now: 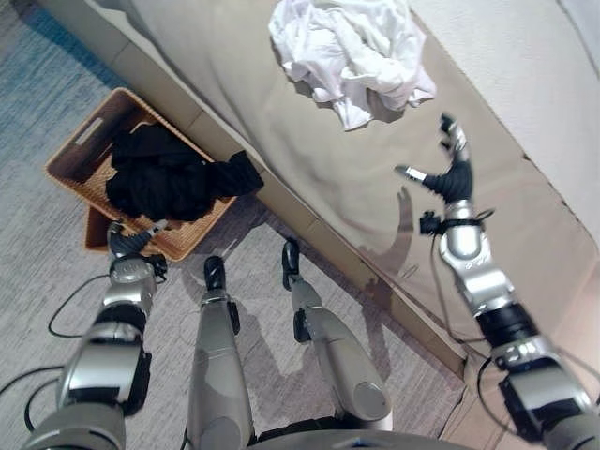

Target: Pick up clothes into the bucket

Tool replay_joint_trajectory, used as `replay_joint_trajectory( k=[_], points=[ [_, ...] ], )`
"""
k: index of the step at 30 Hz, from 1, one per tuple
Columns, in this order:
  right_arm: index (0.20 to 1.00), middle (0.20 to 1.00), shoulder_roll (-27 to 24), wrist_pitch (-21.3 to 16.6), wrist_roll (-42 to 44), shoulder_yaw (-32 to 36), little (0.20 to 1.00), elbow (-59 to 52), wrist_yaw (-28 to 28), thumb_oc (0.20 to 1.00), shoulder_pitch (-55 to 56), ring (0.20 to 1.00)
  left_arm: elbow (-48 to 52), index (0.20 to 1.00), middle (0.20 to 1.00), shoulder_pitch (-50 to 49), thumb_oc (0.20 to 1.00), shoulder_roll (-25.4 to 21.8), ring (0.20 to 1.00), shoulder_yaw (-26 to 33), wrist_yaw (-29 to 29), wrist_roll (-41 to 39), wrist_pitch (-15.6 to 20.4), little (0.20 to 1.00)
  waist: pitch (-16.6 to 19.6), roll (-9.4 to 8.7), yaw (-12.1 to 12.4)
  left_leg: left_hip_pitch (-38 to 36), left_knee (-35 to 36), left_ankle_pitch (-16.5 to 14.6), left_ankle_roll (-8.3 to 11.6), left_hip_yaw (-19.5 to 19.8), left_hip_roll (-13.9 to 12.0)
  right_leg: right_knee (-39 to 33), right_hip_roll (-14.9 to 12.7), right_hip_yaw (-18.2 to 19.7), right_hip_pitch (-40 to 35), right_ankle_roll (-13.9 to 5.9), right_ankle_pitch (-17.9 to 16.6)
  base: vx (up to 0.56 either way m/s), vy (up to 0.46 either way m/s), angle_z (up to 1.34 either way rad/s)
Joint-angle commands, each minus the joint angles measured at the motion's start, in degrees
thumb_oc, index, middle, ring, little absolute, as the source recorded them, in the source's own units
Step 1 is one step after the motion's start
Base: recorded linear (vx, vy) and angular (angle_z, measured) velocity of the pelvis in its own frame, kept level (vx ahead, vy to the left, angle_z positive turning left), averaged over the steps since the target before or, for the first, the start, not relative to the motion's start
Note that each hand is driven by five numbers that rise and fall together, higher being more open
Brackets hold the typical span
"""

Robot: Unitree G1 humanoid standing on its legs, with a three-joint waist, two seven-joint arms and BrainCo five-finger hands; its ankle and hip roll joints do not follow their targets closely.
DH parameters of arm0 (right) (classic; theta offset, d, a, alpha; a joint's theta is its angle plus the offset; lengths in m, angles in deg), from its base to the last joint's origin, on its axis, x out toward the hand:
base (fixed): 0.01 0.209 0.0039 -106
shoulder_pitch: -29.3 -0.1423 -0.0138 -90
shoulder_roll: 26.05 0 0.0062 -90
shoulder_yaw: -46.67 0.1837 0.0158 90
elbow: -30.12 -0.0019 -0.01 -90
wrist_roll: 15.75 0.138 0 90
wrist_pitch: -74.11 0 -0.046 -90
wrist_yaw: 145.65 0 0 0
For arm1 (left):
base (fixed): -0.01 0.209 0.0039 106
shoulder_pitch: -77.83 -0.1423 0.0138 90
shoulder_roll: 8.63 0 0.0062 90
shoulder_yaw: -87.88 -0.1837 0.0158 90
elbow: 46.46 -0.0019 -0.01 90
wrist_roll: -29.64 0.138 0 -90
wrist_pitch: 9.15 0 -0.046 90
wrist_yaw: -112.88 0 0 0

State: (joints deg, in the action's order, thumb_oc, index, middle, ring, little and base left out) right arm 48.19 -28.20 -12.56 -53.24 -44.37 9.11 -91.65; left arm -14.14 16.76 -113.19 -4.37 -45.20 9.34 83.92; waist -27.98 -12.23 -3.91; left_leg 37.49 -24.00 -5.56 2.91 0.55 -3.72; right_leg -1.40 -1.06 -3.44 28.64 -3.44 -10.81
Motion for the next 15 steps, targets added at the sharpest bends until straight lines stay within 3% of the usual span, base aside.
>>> replay_joint_trajectory(
  k=[1, 3, 8, 9, 13, 15],
  points=[
    [1.000, 1.000, -4.69, -0.61, -3.94, 4.68, 1.000, -3.58, -4.57, 1.000, -4.48, 1.000, 8.47, 1.000, 1.000, -3.31, 1.000, 0.81, 1.000, 0.64, 4.43, 6.86, 5.21, 1.000, -1.81, 0.47, 2.89, -1.27, -0.28, 0.05, -1.47, 2.48, 3.66, 4.56, -5.78, -2.46, -1.69, -5.61, 3.10, 0.04, -0.053, 0.20],
    [1.000, 1.000, -8.77, 0.05, -5.04, 4.66, 1.000, 0.05, -6.66, 1.000, -10.82, 1.000, 12.55, 1.000, 1.000, -7.52, 1.000, 2.19, 1.000, -3.71, 3.89, 11.76, 7.36, 1.000, -1.81, 2.45, 4.83, -1.22, 1.42, 0.90, -1.48, 3.55, 4.48, 7.31, -6.77, -3.54, -0.25, -5.47, 4.95, 0.01, -0.031, 0.33],
    [1.000, 1.000, -13.78, 2.68, -4.24, 1.43, 1.000, 11.85, -9.52, 1.000, -23.24, 1.000, 13.09, 1.000, 1.000, -13.63, 1.000, 6.70, 1.000, -10.55, 1.19, 14.07, 7.95, 1.000, -1.81, 6.56, 6.86, -0.41, 2.98, 2.20, -1.46, 5.76, 6.52, 16.09, -9.08, -5.09, 4.43, -4.79, 9.04, 0.03, -0.024, 0.34],
    [1.000, 1.000, -14.98, 3.29, -3.61, 0.02, 1.000, 16.55, -10.17, 1.000, -26.59, 1.000, 13.62, 1.000, 1.000, -14.32, 1.000, 7.01, 1.000, -14.11, 0.41, 15.97, 8.10, 1.000, -1.81, 7.48, 7.46, -0.29, 3.52, 2.71, -1.42, 6.38, 7.07, 17.54, -9.57, -5.63, 5.22, -4.66, 9.71, 0.03, -0.058, 0.36],
    [1.000, 1.000, -18.09, 4.34, 0.32, -7.84, 1.000, 33.18, -8.41, 1.000, -37.60, 1.000, 16.26, 1.000, 1.000, -15.09, 1.000, 7.71, 1.000, -25.03, -3.83, 22.21, 8.33, 1.000, -1.81, 10.35, 8.16, 0.13, 6.47, 4.94, -0.85, 7.92, 7.90, 21.03, -10.76, -7.31, 7.42, -4.32, 11.68, 0.02, -0.063, 0.47],
    [1.000, 1.000, -19.21, 5.06, 3.24, -13.05, 1.000, 42.94, -4.74, 1.000, -42.10, 1.000, 17.81, 1.000, 1.000, -14.55, 1.000, 9.82, 1.000, -27.66, -4.19, 19.31, 9.02, 1.000, -1.81, 12.12, 8.19, -0.04, 9.71, 7.04, -0.41, 9.13, 7.82, 22.75, -11.28, -8.29, 9.00, -4.05, 12.48, 0.02, -0.089, 0.37]
  ],
)
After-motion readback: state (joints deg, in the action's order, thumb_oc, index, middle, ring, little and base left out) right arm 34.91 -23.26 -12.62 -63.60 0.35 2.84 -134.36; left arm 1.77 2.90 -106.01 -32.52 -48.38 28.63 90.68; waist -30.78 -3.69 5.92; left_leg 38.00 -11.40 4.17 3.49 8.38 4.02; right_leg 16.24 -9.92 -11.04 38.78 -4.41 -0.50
